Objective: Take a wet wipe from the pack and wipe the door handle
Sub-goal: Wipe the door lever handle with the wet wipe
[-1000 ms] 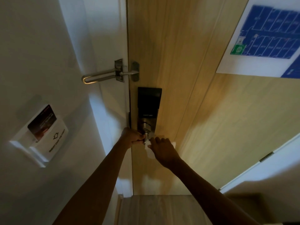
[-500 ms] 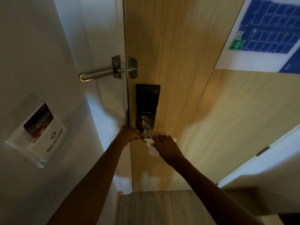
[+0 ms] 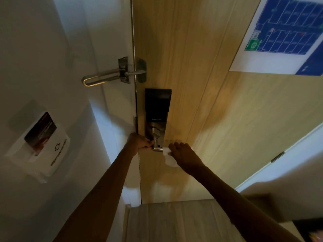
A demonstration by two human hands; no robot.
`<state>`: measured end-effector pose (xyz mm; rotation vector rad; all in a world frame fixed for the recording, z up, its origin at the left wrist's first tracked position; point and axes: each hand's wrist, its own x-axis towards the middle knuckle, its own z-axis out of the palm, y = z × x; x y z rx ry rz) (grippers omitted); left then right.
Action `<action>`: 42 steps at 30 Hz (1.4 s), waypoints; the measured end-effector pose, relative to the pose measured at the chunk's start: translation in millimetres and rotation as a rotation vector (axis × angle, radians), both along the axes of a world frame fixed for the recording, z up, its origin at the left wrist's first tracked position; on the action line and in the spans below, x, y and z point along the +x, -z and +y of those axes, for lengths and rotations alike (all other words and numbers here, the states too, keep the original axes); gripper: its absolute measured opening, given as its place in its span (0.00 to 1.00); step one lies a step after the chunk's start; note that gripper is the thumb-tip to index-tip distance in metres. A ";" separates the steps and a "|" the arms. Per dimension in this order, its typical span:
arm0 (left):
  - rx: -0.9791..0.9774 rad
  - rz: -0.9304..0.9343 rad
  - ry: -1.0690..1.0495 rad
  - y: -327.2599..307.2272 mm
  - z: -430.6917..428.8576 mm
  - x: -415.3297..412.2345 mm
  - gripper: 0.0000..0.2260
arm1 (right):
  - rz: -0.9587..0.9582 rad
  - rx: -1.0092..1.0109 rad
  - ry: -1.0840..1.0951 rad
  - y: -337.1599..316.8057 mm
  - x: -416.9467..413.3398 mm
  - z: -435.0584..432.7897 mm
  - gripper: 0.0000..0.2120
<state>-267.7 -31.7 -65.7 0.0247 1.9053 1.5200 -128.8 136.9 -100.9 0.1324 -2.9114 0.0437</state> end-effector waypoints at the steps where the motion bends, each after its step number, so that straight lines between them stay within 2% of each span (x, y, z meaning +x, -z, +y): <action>1: 0.001 -0.003 -0.006 -0.4 0.2 0.3 0.11 | -0.001 0.006 0.009 1.1 1.4 3.3 0.18; 4: -0.021 0.003 -0.020 -0.1 0.7 -0.2 0.15 | -0.019 0.017 0.055 4.2 -8.1 -10.8 0.20; 8: -0.051 0.019 0.002 0.7 -0.6 0.3 0.14 | -0.004 -0.099 0.067 0.4 -22.5 -35.0 0.14; 11: -0.058 0.023 -0.010 0.6 -0.8 -0.4 0.16 | 0.014 -0.174 0.080 -3.7 -18.3 -21.2 0.11; 13: -0.042 0.016 -0.020 0.2 -0.5 -0.8 0.15 | 0.030 -0.161 0.105 -3.0 -14.4 -9.5 0.08; 18: -0.063 0.031 0.006 2.6 0.1 -3.0 0.10 | 0.053 -0.135 0.174 1.2 -19.5 -26.6 0.08; 21: -0.077 0.021 0.012 2.8 -2.0 -3.7 0.13 | 0.077 -0.162 0.134 0.3 -19.5 -28.8 0.08; 23: -0.068 0.021 0.033 1.2 -3.1 -2.8 0.15 | 0.049 -0.195 0.070 -3.2 -11.9 -18.0 0.13; 26: -0.042 0.014 0.022 -0.2 -2.3 -2.3 0.11 | -0.038 -0.238 0.048 -11.9 3.4 4.4 0.22; 29: -0.037 0.014 0.022 -2.2 -0.9 -0.8 0.09 | -0.104 -0.302 0.060 -22.6 14.0 22.8 0.25; 33: -0.047 0.038 0.014 -1.2 -1.7 0.5 0.04 | -0.136 -0.263 0.073 -26.6 17.8 28.7 0.22; 37: -0.060 0.055 0.037 -2.1 -0.8 1.2 0.05 | -0.093 -0.294 0.069 -28.3 20.2 31.7 0.20; 42: -0.029 0.028 0.040 -4.4 0.2 2.3 0.07 | -0.045 -0.127 0.042 -27.0 17.2 29.1 0.16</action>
